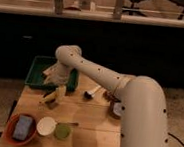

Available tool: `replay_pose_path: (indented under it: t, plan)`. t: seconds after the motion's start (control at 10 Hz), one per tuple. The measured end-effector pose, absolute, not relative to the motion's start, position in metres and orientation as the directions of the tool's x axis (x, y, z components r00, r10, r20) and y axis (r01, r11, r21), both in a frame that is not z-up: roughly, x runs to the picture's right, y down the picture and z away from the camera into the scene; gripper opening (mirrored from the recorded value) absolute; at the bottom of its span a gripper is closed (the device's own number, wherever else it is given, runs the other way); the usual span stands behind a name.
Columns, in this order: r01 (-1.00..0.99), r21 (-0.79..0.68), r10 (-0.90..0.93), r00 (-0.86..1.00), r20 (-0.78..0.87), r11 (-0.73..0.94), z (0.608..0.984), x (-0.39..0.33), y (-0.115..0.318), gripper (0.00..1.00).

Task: Place banana in metal cup

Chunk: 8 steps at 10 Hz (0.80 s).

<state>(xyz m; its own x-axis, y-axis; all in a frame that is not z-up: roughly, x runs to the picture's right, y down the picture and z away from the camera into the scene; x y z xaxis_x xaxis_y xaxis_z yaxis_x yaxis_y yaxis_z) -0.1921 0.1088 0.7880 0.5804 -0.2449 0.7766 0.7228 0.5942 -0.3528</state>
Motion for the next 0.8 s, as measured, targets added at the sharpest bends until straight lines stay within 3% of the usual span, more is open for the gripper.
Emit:
replay_pose_path:
  t: [0.8]
  plan:
    - [0.724, -0.339, -0.250, 0.573, 0.781, 0.600, 0.7870, -0.1915, 0.1069, 0.80]
